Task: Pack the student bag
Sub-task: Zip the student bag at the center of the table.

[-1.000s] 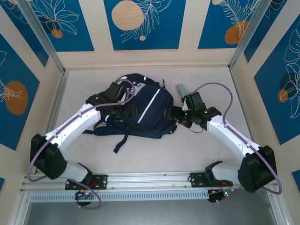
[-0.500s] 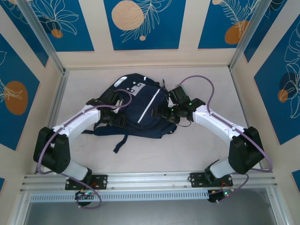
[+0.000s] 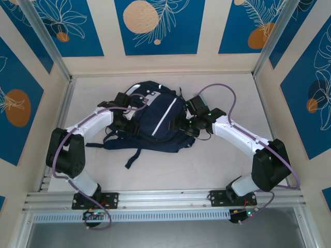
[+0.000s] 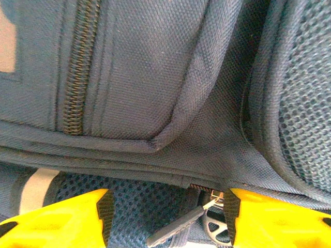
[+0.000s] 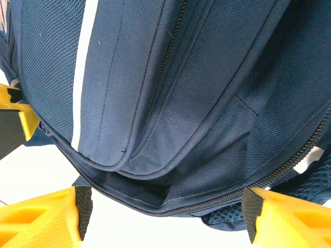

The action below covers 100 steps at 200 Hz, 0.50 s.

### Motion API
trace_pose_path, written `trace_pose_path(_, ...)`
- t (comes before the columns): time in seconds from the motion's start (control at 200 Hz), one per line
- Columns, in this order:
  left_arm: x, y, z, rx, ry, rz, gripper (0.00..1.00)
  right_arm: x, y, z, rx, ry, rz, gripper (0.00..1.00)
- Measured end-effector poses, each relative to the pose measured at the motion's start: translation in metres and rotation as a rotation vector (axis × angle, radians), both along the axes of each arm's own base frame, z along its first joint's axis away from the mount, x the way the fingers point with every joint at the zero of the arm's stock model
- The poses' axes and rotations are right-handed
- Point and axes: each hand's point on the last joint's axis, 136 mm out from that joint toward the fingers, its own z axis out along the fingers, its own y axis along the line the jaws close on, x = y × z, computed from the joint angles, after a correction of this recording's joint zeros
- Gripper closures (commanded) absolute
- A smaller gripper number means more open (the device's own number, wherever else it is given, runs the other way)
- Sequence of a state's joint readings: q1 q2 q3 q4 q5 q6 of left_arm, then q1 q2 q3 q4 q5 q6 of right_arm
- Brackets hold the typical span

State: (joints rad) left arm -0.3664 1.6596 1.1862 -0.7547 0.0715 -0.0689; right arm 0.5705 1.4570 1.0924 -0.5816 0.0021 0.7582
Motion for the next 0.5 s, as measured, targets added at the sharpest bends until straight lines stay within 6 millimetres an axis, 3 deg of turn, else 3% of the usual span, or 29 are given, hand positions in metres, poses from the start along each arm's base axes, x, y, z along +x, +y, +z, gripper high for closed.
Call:
trace_pose_path(0.355, -0.0074, -0.0063, -0.0062, -0.036, 0.053, -0.006, 0.76, 0.0005, -0.0047, -0.0035, -0.022, 0.003, -0.021, 0.23)
trace_pose_path(0.5, -0.0092, -0.0084, -0.0059, -0.048, 0.060, -0.012, 0.77, -0.0015, -0.0095, -0.0089, -0.043, 0.016, -0.037, 0.23)
